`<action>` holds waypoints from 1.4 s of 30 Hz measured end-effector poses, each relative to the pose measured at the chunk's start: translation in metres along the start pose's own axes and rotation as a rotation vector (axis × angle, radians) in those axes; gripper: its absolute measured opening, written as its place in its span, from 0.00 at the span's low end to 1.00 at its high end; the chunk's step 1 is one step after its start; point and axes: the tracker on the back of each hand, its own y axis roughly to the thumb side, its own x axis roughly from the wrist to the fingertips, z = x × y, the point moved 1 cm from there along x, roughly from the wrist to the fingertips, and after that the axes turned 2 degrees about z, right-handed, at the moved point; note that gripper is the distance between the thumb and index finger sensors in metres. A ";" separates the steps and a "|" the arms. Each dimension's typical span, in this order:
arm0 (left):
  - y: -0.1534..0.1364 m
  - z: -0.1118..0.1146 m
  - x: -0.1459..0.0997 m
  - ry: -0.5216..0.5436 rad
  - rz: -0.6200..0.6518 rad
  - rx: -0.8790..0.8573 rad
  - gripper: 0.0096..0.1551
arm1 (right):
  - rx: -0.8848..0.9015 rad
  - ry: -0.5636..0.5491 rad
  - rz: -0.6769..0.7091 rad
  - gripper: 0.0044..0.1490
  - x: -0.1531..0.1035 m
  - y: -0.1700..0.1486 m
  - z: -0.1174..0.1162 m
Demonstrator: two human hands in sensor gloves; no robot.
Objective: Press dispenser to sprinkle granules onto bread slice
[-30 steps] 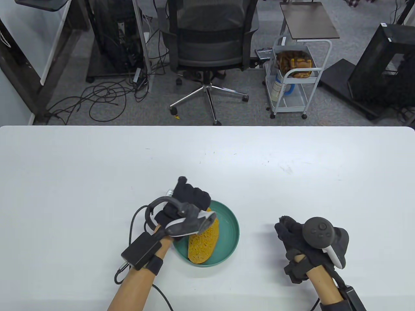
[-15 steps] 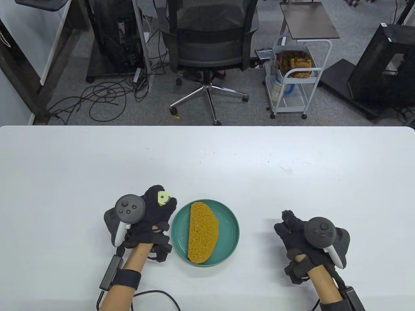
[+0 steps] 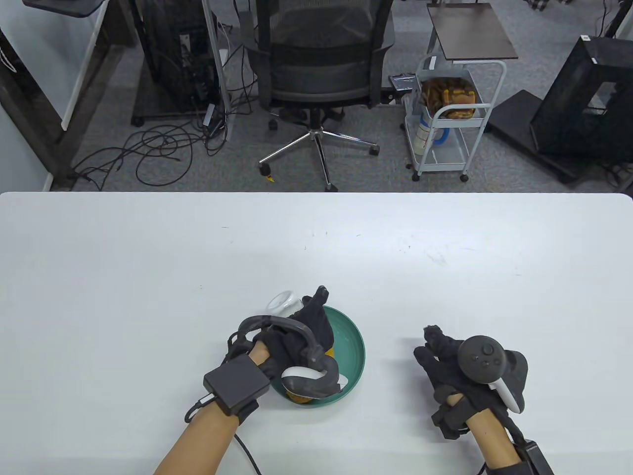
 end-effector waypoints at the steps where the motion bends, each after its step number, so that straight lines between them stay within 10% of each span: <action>1: -0.007 0.002 -0.003 0.000 -0.054 -0.097 0.36 | 0.006 -0.003 -0.002 0.41 0.000 -0.001 0.001; 12: -0.054 0.127 -0.107 0.269 -0.935 -1.864 0.36 | 0.035 -0.018 -0.009 0.41 0.000 -0.002 0.004; 17: -0.049 0.148 -0.127 0.364 -1.018 -2.115 0.36 | 0.019 -0.013 -0.025 0.41 0.002 -0.003 0.001; 27: -0.068 0.045 -0.092 0.248 -0.543 -1.253 0.36 | 0.040 0.013 -0.046 0.41 0.001 -0.006 -0.001; 33: -0.005 -0.019 -0.057 0.151 -0.039 -0.126 0.35 | 0.049 0.024 -0.035 0.42 0.001 -0.005 -0.003; 42: 0.009 -0.015 -0.049 0.105 0.018 -0.205 0.35 | 0.086 0.007 -0.006 0.43 0.001 -0.003 0.001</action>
